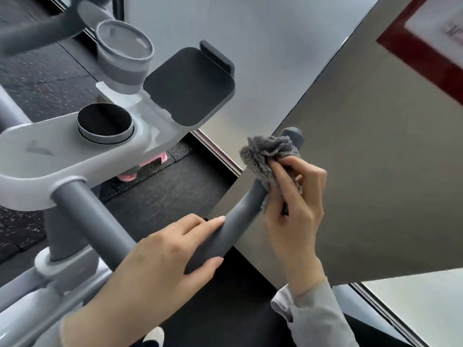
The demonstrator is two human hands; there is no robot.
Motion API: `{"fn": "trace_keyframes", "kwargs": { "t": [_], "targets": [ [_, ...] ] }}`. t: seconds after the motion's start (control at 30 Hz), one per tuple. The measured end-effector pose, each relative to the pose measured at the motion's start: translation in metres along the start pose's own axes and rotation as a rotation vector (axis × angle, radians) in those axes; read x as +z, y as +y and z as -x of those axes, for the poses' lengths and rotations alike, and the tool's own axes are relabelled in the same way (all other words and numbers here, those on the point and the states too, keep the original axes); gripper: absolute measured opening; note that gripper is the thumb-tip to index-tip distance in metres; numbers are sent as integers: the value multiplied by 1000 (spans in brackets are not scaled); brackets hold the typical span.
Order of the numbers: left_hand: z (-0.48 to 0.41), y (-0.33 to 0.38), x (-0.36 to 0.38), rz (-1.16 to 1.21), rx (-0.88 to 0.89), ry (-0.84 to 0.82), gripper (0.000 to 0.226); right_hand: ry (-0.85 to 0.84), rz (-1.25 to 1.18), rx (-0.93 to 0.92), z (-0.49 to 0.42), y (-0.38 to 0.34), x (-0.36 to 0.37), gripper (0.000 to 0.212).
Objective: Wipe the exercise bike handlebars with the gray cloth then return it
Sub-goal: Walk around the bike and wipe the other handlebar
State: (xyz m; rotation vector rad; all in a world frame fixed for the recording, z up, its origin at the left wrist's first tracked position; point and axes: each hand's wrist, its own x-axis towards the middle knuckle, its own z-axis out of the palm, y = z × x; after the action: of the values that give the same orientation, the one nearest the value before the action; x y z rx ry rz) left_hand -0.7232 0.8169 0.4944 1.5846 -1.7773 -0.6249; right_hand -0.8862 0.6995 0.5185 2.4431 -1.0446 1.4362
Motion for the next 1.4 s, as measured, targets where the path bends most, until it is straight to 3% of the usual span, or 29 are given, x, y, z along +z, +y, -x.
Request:
{"fn": "trace_keyframes", "kwargs": {
  "t": [0.23,0.4,0.5,0.6,0.77,0.87,1.1,1.27,1.4],
  "targets": [
    [1,2,-1,-11,-15,19,54,-66,15,41,-70,17,-12,26],
    [3,2,-2,-6,-19,18,52,-564,-483,419,-125,49,-31,26],
    [2,2,-3,5,-18,2,53,-617,-750,556,-125,63,-26,26],
    [2,1,-4,5,-15,9,55,-489,-946,683,-101,71,-24,21],
    [2,-1,-4,-1,4,-1,56,-13,-952,729,-36,54,-13,25],
    [2,-1,-4,-1,8,2,55,140,-957,739,-21,40,-3,28],
    [3,-3,-2,-2,0,-1,53,117,-1011,789,-54,48,2,26],
    [3,-3,-1,4,-1,6,55,327,-992,812,-17,26,15,28],
    [4,-2,-1,9,-13,9,55,360,-866,813,14,15,21,29]
  ]
}}
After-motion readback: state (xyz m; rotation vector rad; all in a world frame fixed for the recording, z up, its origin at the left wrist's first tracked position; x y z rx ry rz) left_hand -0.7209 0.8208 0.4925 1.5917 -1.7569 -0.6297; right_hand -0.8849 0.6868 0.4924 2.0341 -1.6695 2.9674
